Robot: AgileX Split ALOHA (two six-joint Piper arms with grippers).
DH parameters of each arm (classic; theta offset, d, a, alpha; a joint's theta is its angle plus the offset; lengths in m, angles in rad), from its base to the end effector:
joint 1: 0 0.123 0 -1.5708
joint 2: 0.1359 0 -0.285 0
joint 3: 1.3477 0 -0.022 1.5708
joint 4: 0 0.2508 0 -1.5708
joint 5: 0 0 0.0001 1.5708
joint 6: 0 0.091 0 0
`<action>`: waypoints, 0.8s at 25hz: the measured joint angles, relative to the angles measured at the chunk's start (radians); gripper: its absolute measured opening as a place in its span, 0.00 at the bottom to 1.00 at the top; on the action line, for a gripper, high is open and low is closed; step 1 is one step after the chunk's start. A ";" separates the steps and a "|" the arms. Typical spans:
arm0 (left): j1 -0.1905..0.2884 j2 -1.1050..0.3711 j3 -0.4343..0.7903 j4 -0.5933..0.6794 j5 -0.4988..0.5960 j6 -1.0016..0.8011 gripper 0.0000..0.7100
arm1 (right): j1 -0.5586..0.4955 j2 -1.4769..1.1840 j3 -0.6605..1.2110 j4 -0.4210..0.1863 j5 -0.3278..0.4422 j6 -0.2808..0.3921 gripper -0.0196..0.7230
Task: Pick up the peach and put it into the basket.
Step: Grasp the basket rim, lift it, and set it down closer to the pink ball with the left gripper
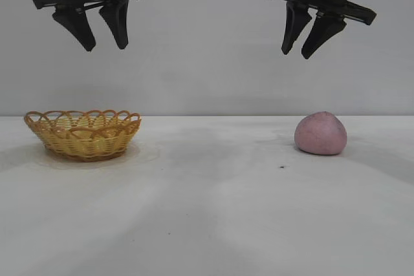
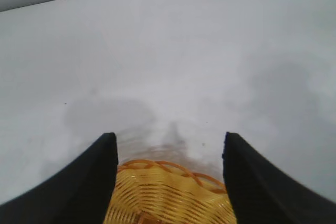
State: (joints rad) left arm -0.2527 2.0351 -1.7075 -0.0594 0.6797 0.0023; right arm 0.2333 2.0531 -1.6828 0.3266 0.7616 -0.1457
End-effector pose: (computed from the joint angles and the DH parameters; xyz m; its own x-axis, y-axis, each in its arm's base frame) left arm 0.4492 -0.1195 0.2475 -0.7811 0.1564 -0.6045 0.2377 0.9697 -0.0563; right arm 0.4416 0.1257 0.2308 -0.8561 -0.1087 -0.5052 -0.2588 0.9363 0.2372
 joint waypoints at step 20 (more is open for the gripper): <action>0.035 0.147 0.000 0.188 0.151 -0.020 0.60 | 0.000 0.000 0.000 0.000 0.037 -0.015 0.32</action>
State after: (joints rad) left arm -0.2180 2.1822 -1.7075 0.1282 0.8309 -0.0175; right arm 0.2333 2.0531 -1.6828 0.3266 0.7983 -0.1603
